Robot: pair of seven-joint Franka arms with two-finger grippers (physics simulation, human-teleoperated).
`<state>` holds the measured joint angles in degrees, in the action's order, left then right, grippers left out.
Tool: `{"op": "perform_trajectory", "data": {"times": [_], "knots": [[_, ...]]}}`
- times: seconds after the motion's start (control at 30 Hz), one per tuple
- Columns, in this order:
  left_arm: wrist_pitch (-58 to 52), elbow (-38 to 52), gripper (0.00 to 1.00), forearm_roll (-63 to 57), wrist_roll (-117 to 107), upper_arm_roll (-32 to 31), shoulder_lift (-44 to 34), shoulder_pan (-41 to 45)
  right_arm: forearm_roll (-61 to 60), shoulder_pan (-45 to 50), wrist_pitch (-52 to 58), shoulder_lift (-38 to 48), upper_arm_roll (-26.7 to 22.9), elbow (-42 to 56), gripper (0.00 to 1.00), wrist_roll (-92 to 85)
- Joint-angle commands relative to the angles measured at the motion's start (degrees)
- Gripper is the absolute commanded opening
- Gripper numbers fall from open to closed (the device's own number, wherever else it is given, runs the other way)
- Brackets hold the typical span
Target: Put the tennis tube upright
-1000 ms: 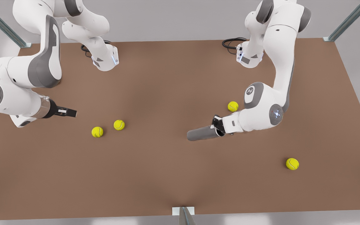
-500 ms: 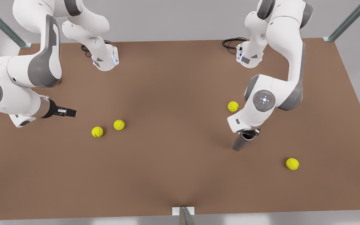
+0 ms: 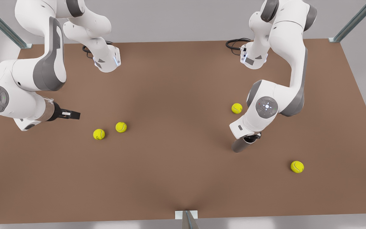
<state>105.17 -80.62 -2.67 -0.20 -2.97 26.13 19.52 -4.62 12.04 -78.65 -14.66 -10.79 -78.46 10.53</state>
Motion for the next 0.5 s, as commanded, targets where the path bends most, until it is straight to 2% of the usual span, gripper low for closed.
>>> {"op": "perform_trajectory", "data": {"times": [0.0,0.37,0.4,0.43,0.47], "knots": [[1.01,-0.07,0.21,1.26,-3.75,0.07,0.24,-0.01,-0.04,0.0,0.08,0.07,-0.03,0.06,1.0,-0.16],[3.55,-0.15,0.21,2.05,-4.1,0.16,3.58,-0.01,0.14,-0.26,0.08,-0.11,-0.46,0.15,1.0,-0.16],[3.55,-0.07,0.31,2.31,-4.1,0.16,3.58,-0.01,0.14,-0.26,0.08,-0.11,-0.38,0.15,1.0,-0.25],[3.55,-0.07,0.6,2.31,-4.1,0.16,3.67,-0.01,0.14,-0.26,0.08,-0.11,-0.38,0.24,1.0,-0.25],[3.55,-0.07,0.66,2.31,-4.1,0.16,3.58,-0.01,0.14,-0.26,0.08,-0.11,-0.38,0.24,1.0,-0.25]]}}
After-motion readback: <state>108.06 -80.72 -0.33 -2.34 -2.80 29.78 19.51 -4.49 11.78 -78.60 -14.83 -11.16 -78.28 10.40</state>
